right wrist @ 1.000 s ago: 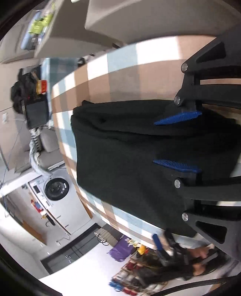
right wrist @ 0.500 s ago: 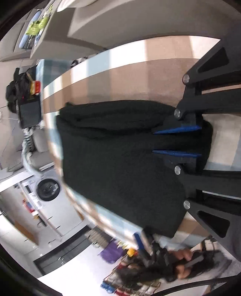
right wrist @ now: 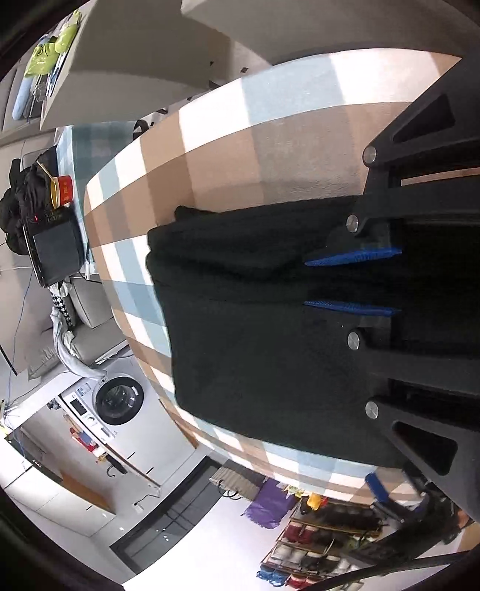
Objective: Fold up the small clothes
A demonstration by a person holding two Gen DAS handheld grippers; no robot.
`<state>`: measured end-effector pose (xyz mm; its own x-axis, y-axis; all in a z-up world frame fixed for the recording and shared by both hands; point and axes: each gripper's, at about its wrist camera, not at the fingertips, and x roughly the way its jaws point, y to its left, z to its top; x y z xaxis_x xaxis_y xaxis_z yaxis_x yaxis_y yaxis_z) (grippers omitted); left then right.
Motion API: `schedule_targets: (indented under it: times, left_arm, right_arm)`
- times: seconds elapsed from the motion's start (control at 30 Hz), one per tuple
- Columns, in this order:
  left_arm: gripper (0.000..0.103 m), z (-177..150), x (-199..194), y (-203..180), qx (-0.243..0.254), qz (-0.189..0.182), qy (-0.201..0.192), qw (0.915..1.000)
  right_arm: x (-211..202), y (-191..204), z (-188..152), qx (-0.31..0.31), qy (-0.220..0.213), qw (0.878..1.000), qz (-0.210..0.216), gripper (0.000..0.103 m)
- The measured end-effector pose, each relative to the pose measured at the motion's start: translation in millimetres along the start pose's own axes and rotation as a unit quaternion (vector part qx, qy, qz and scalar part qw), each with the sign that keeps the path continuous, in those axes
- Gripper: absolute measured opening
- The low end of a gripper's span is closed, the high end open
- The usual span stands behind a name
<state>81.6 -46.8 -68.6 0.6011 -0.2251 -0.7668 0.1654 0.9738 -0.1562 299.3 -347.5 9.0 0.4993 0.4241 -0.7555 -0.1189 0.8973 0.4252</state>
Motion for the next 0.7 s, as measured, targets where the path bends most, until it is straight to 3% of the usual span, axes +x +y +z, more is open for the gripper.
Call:
schedule_targets:
  times: [0.2,0.3,0.37,0.5,0.7]
  left_arm:
    - [0.087,0.4,3.4,2.0,-0.006,-0.004,0.004,1.0]
    - [0.087,0.7,1.5,0.5,-0.001,-0.001,0.002,1.0]
    - [0.087,0.8,-0.8,0.3,0.001,0.001,-0.001,1.0]
    - [0.087,1.8,1.3,0.5,-0.002,-0.004,0.003,1.0]
    - [0.087,1.0,3.1,-2.2,-0.003,-0.009,0.007,0.9999]
  right_arm:
    - [-25.4,17.0,6.1,-0.054,-0.055,0.997,0.0,0.004]
    - [-5.9,20.0,5.1,-0.085,-0.031,0.993,-0.075,0.004]
    - [5.3,15.6,2.3,-0.077,-0.005,0.994,-0.082,0.005]
    - [-17.6,11.3,-12.6,-0.054,-0.007,0.998,-0.041,0.014]
    - [-40.6,-14.7,-47.0,0.003,0.014,0.999,0.047,0.018]
